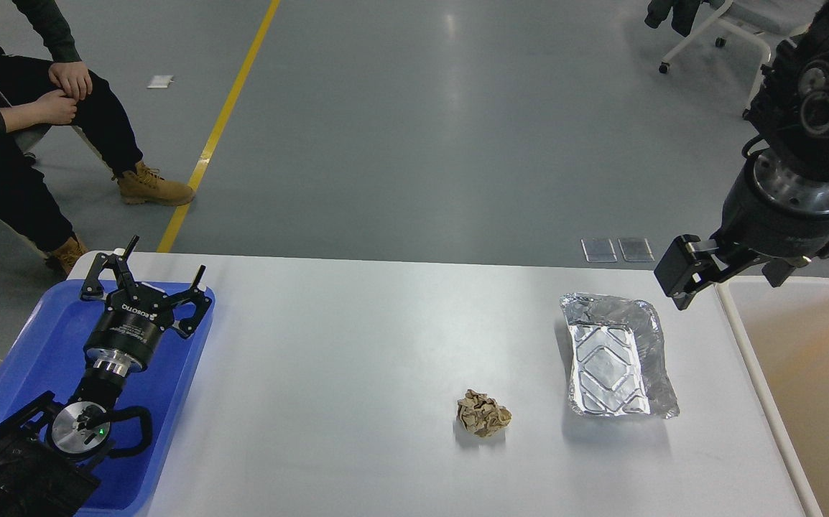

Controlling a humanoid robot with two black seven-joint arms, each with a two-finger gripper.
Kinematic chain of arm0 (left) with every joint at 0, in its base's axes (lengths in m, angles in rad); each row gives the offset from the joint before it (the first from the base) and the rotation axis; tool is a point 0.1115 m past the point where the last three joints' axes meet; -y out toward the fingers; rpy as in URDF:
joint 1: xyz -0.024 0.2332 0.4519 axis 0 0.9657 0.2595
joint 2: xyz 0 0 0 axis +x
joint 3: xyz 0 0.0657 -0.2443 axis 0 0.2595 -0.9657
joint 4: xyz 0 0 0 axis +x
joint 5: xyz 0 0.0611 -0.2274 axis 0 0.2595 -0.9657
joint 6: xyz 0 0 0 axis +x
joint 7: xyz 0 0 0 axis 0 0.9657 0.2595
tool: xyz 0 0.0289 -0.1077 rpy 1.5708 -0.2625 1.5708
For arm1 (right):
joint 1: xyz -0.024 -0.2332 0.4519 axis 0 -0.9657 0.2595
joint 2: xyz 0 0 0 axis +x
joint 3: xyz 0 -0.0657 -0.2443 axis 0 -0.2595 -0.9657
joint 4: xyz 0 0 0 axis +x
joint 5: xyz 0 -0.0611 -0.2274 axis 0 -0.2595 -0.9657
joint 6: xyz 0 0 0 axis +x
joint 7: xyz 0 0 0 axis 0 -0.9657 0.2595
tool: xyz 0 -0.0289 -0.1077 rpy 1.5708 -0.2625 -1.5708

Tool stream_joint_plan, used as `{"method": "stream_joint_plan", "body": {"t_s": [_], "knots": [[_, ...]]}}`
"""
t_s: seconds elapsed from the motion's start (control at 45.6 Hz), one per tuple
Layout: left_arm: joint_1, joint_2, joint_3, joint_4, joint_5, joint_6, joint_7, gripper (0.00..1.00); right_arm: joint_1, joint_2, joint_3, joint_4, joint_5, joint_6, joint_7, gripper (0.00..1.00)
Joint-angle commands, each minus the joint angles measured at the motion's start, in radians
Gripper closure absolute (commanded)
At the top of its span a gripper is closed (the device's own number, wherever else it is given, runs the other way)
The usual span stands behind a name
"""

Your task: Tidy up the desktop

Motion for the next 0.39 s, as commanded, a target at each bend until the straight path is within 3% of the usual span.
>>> {"method": "stream_joint_plan", "body": {"t_s": [0.0, 0.373], "knots": [[0.0, 0.0, 0.0, 0.0, 0.0, 0.0, 0.0, 0.01, -0.004, 0.004, 0.004, -0.008, 0.07, 0.026, -0.007, 0.0], [0.0, 0.0, -0.002, 0.0, 0.0, 0.0, 0.0, 0.01, -0.006, 0.004, 0.006, -0.028, 0.118, 0.031, -0.005, 0.0]]}}
